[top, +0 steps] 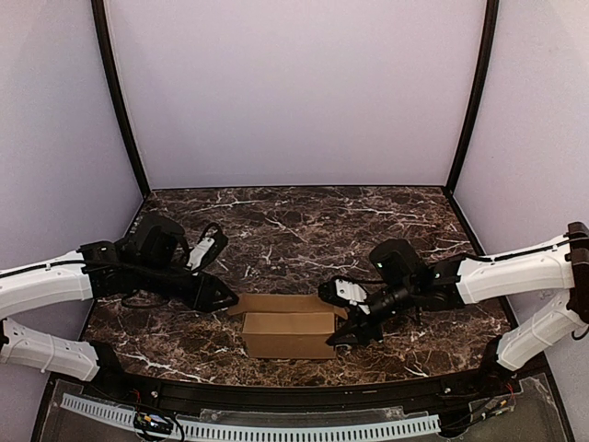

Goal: Fold the paper box

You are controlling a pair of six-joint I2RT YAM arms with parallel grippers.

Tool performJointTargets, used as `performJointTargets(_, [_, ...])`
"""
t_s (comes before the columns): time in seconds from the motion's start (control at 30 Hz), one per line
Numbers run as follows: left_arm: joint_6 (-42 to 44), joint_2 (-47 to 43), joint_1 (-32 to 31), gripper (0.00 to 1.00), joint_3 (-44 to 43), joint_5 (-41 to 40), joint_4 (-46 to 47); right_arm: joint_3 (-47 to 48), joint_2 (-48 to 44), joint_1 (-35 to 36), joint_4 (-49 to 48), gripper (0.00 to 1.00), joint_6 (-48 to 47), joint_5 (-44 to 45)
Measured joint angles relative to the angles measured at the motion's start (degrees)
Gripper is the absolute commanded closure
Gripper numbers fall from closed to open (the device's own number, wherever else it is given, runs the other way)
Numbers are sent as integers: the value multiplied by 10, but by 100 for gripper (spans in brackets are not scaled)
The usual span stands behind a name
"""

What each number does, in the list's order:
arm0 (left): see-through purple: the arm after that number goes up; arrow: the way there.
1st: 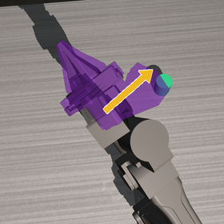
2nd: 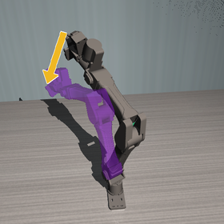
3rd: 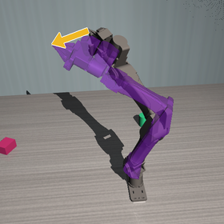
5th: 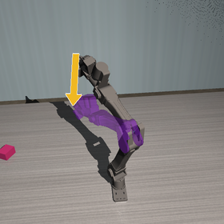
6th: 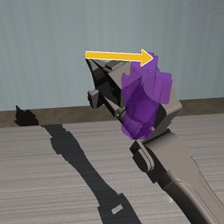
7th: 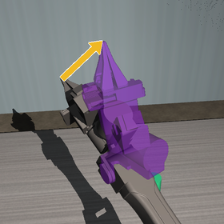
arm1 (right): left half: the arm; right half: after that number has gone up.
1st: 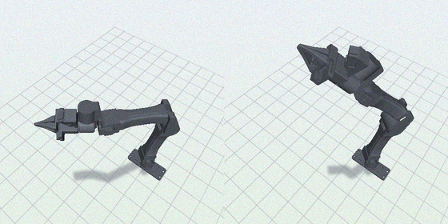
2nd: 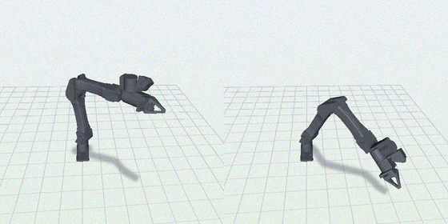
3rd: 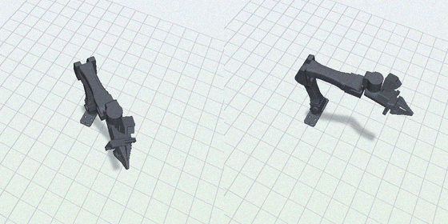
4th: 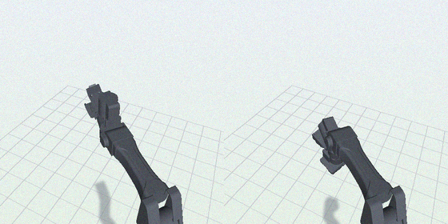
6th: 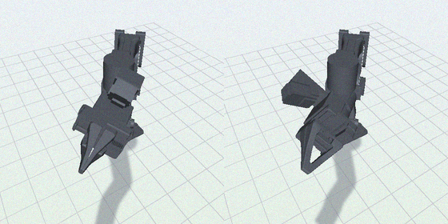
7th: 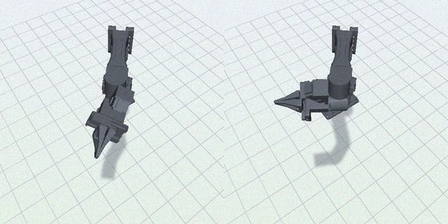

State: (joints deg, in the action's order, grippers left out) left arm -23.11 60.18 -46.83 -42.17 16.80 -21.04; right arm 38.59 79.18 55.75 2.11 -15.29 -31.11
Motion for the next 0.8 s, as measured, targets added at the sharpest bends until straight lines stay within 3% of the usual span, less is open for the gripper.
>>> performJointTargets(0.43, [-40,0,-14,63,6,16,22,-2,0,0,-24,73,0,17])
performJointTargets(0.8, [-63,12,-33,73,8,16,39,-8,0,0,-32,74,0,31])
